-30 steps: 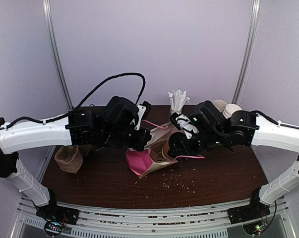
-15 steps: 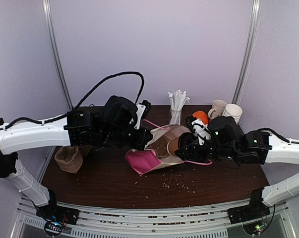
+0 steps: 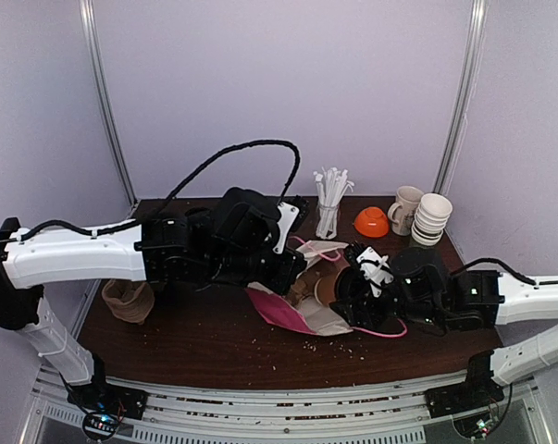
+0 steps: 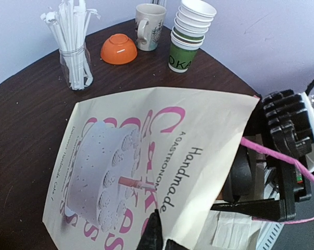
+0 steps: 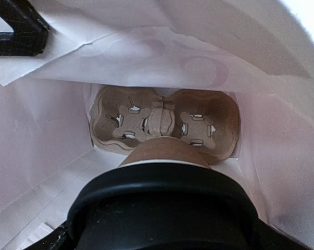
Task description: Pack the takeout coffee
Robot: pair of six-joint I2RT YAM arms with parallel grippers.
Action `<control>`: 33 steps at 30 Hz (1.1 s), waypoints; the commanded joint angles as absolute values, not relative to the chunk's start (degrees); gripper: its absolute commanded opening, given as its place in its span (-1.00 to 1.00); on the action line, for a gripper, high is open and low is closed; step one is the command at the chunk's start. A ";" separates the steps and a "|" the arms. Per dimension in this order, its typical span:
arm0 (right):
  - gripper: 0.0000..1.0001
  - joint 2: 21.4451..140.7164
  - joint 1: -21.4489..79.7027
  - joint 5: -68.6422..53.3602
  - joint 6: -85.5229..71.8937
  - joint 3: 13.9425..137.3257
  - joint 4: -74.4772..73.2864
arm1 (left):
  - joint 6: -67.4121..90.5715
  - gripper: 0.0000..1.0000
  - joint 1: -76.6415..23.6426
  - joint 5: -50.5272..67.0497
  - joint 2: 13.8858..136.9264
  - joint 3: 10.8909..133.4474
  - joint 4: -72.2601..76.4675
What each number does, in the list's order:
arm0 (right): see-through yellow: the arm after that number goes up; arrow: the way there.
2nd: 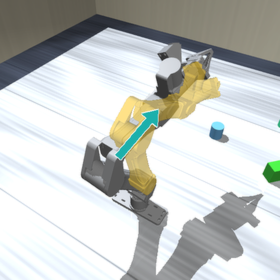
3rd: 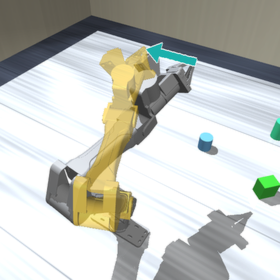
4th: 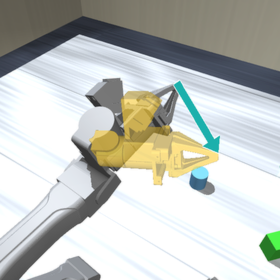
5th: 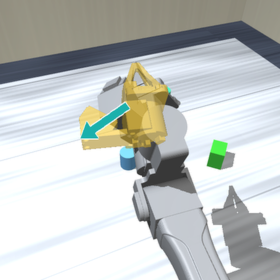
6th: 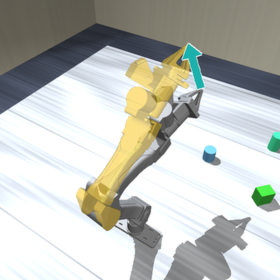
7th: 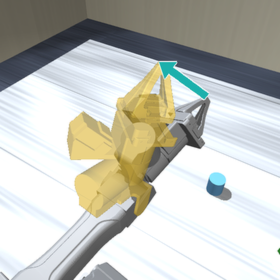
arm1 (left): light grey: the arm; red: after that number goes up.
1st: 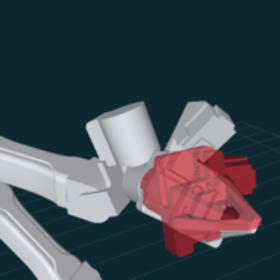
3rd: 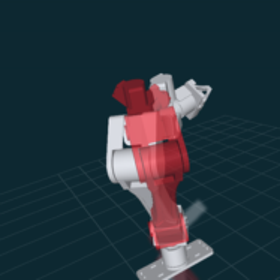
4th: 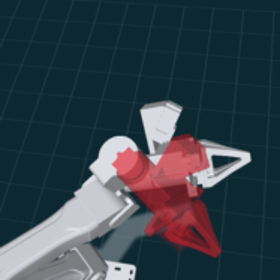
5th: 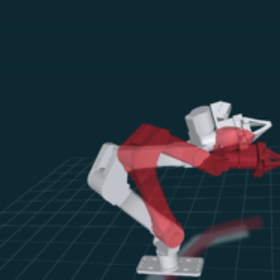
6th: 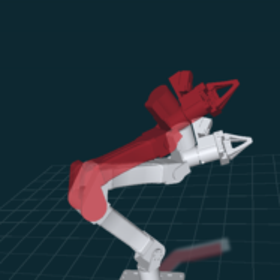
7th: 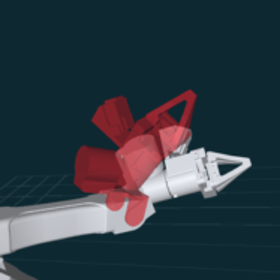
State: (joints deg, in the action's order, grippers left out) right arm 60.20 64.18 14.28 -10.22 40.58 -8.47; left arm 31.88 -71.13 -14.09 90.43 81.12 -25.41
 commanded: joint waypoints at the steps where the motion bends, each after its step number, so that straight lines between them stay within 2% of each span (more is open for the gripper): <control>1: 0.60 56.71 64.76 19.51 -9.66 36.40 -1.72 | 28.18 -1.00 -73.58 -14.97 90.44 80.38 -20.65; 19: 0.59 52.87 66.72 22.02 -10.23 34.54 1.14 | 33.16 -1.00 -74.62 -21.67 90.55 80.84 -21.80; 33: 0.57 58.57 67.25 17.43 -4.78 46.07 -10.71 | 45.05 -1.00 -71.68 -22.00 90.97 86.63 -24.54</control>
